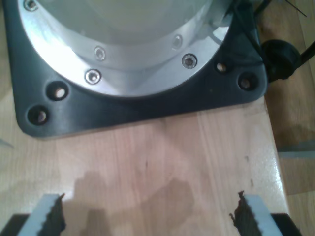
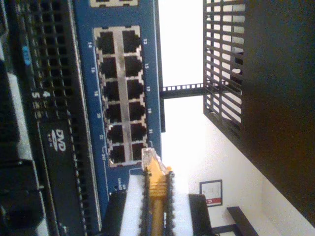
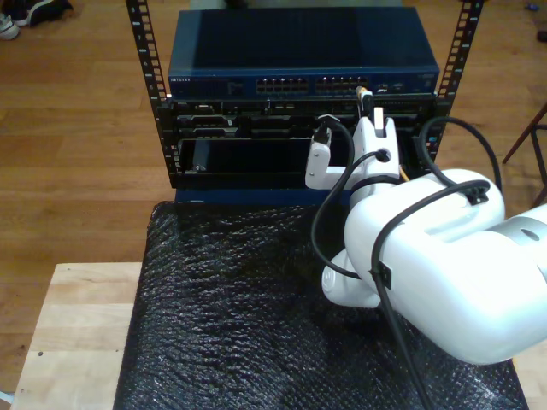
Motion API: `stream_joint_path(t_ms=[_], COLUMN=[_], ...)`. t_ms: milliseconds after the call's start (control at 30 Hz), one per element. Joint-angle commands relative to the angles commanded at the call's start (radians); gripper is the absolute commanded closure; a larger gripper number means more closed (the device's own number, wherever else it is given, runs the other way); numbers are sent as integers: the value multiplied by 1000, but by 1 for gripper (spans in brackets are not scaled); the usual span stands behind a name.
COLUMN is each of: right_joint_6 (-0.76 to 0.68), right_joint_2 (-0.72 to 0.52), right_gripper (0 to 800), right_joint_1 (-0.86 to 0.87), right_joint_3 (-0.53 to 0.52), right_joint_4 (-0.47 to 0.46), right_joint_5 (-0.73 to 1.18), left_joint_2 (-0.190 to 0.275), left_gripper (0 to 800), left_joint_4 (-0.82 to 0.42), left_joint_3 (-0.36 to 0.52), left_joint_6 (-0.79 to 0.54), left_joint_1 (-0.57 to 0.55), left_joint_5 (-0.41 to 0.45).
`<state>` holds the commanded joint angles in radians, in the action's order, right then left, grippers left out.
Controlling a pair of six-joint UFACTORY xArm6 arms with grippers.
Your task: Grab the cable and plug it in
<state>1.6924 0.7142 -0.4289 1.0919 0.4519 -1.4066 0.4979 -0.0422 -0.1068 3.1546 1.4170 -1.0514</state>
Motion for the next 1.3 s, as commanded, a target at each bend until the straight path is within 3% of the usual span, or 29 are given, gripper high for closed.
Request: stream_joint_path(t_ms=[1300], right_joint_6=[-2], right_joint_2=[44], right_gripper=[800], right_joint_1=[29], right_joint_3=[71], right_joint_4=[-23], right_joint_5=[11], left_joint_2=[0], left_gripper=[0], left_joint_4=[0], left_joint_3=[0], left_joint_6=[0], left_joint_1=[0], left_joint_5=[0])
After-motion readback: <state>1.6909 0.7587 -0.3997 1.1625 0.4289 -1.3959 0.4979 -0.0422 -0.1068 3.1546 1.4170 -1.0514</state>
